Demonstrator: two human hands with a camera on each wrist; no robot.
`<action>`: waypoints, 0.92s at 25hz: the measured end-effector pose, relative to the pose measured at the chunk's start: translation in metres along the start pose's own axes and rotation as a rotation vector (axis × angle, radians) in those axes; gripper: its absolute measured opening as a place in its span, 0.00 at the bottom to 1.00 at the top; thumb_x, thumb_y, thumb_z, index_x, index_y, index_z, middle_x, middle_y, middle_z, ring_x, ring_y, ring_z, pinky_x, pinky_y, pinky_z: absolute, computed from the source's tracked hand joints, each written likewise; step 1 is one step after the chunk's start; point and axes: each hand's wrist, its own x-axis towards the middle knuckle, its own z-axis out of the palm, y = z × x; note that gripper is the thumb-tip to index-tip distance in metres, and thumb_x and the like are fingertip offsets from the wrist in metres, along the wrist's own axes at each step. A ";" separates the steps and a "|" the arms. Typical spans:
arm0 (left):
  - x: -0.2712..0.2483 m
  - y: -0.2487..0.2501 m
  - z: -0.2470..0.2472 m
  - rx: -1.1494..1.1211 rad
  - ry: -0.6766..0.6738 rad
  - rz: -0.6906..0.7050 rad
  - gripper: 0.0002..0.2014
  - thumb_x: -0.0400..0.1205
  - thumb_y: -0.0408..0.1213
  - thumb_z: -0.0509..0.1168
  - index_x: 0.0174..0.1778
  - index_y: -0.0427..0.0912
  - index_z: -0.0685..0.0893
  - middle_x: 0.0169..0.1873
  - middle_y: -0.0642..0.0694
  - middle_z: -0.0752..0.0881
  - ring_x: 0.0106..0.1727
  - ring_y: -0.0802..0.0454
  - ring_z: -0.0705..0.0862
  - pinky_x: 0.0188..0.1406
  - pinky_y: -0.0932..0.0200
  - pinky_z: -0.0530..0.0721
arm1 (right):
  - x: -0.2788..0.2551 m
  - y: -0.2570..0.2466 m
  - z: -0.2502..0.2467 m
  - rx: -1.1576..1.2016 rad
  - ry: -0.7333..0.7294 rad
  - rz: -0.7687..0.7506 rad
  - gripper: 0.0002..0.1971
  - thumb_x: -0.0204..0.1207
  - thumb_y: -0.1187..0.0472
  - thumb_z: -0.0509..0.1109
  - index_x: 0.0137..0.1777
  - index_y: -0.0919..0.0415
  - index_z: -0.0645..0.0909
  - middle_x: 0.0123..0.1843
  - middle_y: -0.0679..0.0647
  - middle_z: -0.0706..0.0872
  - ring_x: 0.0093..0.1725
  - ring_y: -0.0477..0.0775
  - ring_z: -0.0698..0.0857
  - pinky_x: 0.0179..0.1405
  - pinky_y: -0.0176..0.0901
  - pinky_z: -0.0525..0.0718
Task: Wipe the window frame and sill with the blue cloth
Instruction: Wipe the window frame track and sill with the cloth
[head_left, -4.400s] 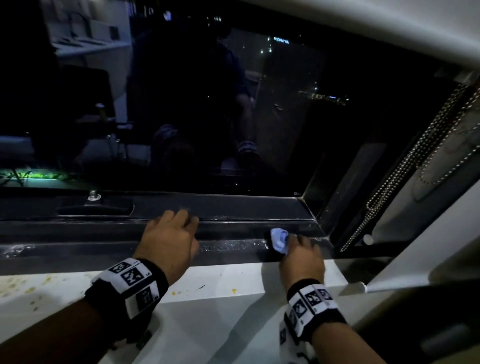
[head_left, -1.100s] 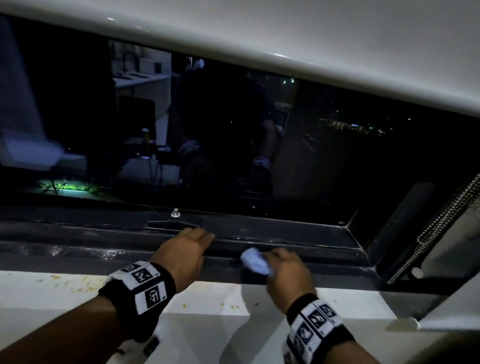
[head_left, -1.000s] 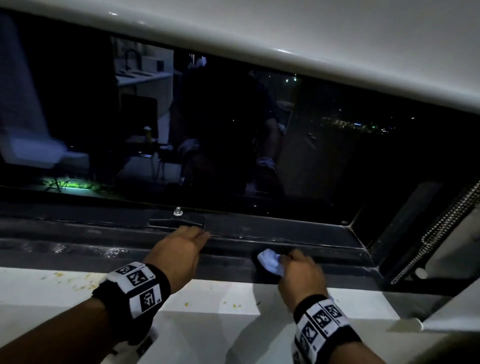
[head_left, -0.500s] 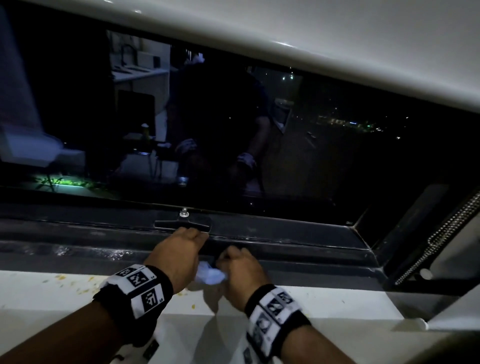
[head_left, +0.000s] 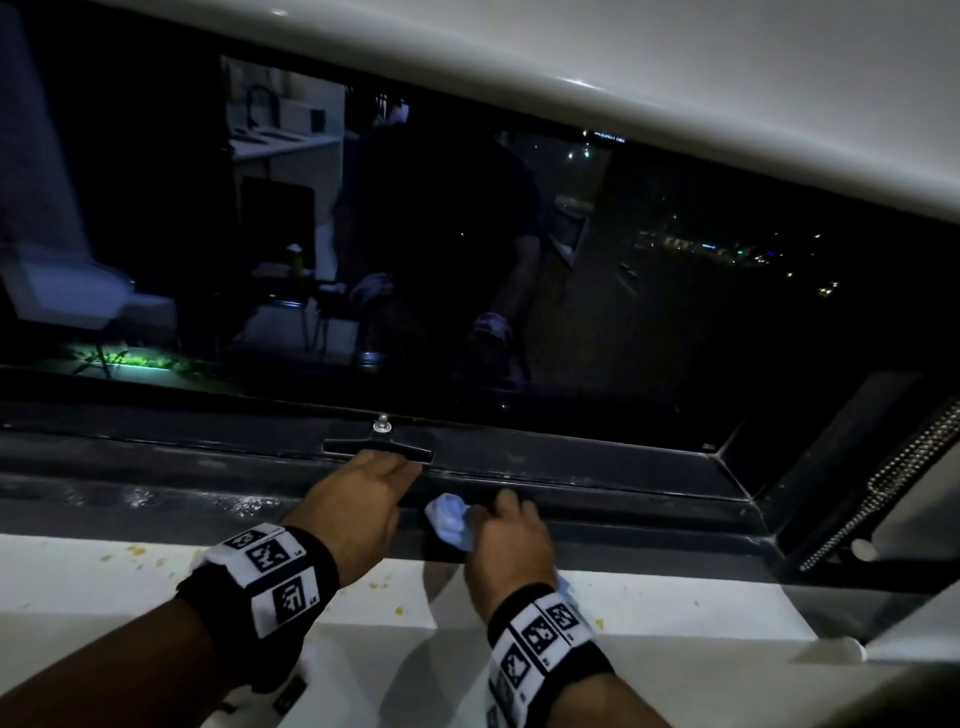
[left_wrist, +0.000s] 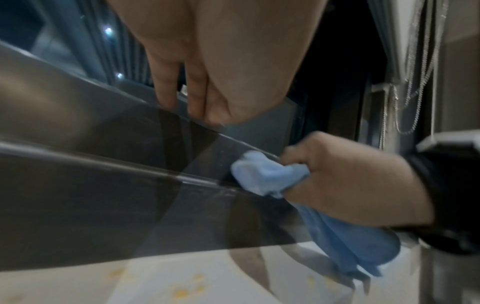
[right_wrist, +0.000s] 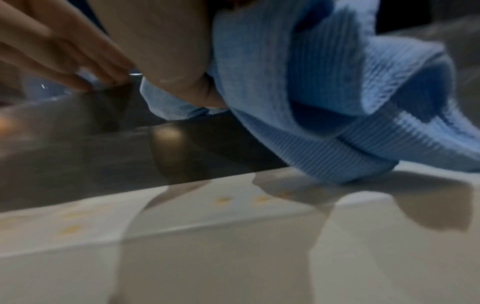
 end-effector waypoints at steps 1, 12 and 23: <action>-0.003 -0.005 0.000 0.028 0.029 0.002 0.26 0.61 0.25 0.71 0.58 0.34 0.84 0.51 0.38 0.88 0.50 0.38 0.86 0.48 0.50 0.87 | 0.001 -0.008 0.000 0.028 -0.019 -0.056 0.18 0.67 0.65 0.66 0.57 0.55 0.83 0.56 0.58 0.78 0.56 0.66 0.77 0.55 0.54 0.77; -0.038 -0.071 -0.030 0.220 0.047 -0.155 0.27 0.56 0.31 0.76 0.54 0.35 0.85 0.43 0.39 0.85 0.39 0.37 0.82 0.44 0.45 0.85 | -0.001 -0.030 -0.014 -0.063 -0.112 0.179 0.15 0.78 0.62 0.59 0.63 0.55 0.77 0.65 0.57 0.72 0.63 0.62 0.74 0.60 0.51 0.79; -0.050 -0.088 -0.038 0.155 -0.079 -0.171 0.23 0.71 0.38 0.68 0.64 0.39 0.80 0.50 0.45 0.81 0.49 0.43 0.77 0.49 0.49 0.80 | 0.001 -0.048 -0.018 0.048 -0.025 0.125 0.18 0.72 0.62 0.64 0.61 0.49 0.80 0.58 0.52 0.81 0.58 0.59 0.80 0.51 0.46 0.79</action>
